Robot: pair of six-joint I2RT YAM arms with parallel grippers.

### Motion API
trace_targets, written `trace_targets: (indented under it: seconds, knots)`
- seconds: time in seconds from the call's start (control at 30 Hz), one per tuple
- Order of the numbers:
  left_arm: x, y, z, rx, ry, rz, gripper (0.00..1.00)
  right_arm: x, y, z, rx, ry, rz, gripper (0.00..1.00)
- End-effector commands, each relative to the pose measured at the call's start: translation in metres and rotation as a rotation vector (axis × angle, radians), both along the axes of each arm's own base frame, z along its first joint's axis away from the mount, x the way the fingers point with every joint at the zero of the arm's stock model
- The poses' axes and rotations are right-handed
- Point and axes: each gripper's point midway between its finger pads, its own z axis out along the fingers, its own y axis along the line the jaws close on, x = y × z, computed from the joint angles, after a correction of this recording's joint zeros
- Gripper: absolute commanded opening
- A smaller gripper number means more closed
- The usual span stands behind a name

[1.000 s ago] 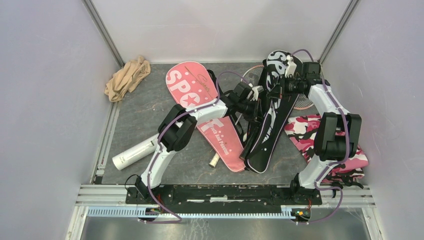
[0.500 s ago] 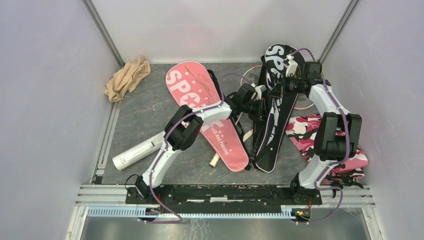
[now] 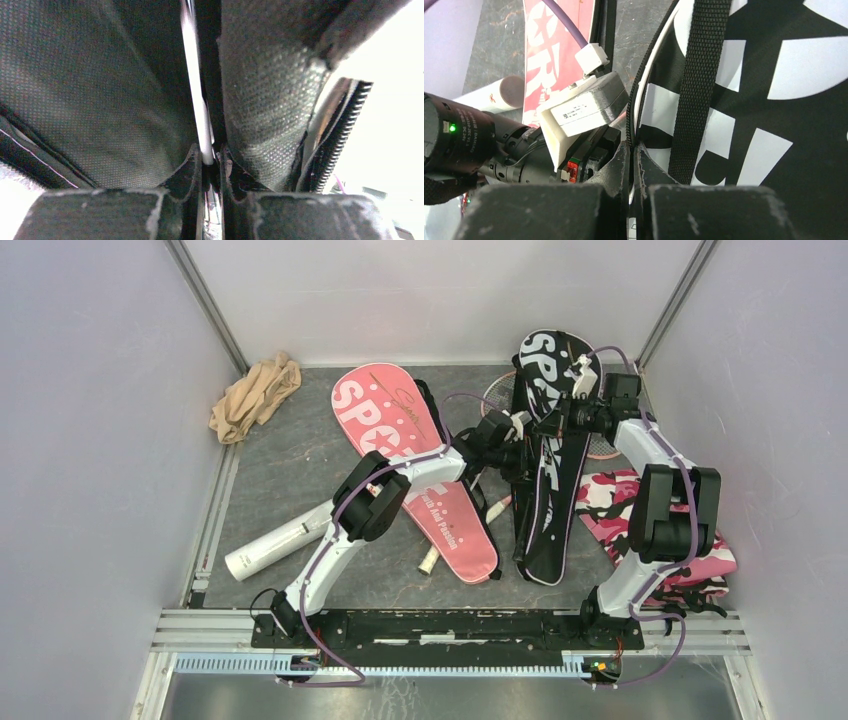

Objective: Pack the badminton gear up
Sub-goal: Place the racket in the racket bag.

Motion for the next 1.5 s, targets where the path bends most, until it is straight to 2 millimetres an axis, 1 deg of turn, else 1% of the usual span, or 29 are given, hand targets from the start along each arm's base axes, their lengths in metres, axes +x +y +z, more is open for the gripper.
trace_targets:
  seconds: [0.0, 0.1, 0.23, 0.33, 0.4, 0.63, 0.8, 0.9, 1.03, 1.13, 1.2, 1.23, 1.27, 1.37, 1.47]
  knots:
    - [0.025, -0.02, 0.063, -0.2, -0.112, 0.054, 0.02, -0.008, 0.017, 0.036, 0.108, -0.016, -0.009, 0.0]
    - [0.022, -0.019, 0.06, -0.201, -0.096, 0.052, 0.03, -0.003, 0.017, 0.041, 0.13, -0.013, -0.045, 0.0]
    - [0.019, -0.02, 0.061, -0.214, -0.079, 0.054, 0.1, 0.002, 0.016, 0.047, 0.153, -0.019, -0.081, 0.0]
    - [0.018, -0.022, 0.062, -0.225, -0.065, 0.059, 0.17, 0.001, 0.015, 0.048, 0.168, -0.021, -0.113, 0.0]
    - [0.016, -0.024, 0.066, -0.25, -0.043, 0.058, 0.18, 0.001, 0.015, 0.046, 0.176, -0.016, -0.13, 0.0]
    - [0.008, -0.03, 0.076, -0.332, 0.036, 0.038, 0.18, -0.005, 0.013, 0.035, 0.177, 0.001, -0.166, 0.0]
    - [0.012, -0.034, 0.073, -0.346, 0.027, 0.039, 0.2, -0.013, 0.015, 0.026, 0.186, 0.035, -0.163, 0.0]
    - [0.015, -0.038, 0.07, -0.364, 0.03, 0.041, 0.25, -0.017, 0.016, 0.023, 0.19, 0.048, -0.164, 0.0]
    - [0.015, -0.042, 0.071, -0.394, 0.053, 0.049, 0.28, -0.016, 0.015, 0.026, 0.184, 0.02, -0.168, 0.0]
    - [0.006, -0.044, 0.068, -0.383, 0.047, 0.035, 0.35, -0.009, 0.011, 0.032, 0.164, -0.002, -0.185, 0.0]
    - [-0.001, -0.045, 0.061, -0.368, 0.046, 0.025, 0.38, -0.003, 0.008, 0.039, 0.159, -0.025, -0.194, 0.0]
    - [-0.003, -0.044, 0.059, -0.361, 0.045, 0.022, 0.39, 0.001, 0.005, 0.043, 0.158, -0.034, -0.201, 0.0]
    - [-0.004, -0.043, 0.054, -0.352, 0.046, 0.023, 0.4, 0.0, 0.003, 0.041, 0.152, -0.016, -0.211, 0.0]
    - [-0.005, -0.039, 0.045, -0.312, 0.035, 0.018, 0.43, 0.007, -0.007, 0.047, 0.146, -0.028, -0.234, 0.0]
    - [-0.008, -0.034, 0.042, -0.259, -0.008, -0.006, 0.47, 0.011, -0.018, 0.051, 0.14, -0.039, -0.253, 0.0]
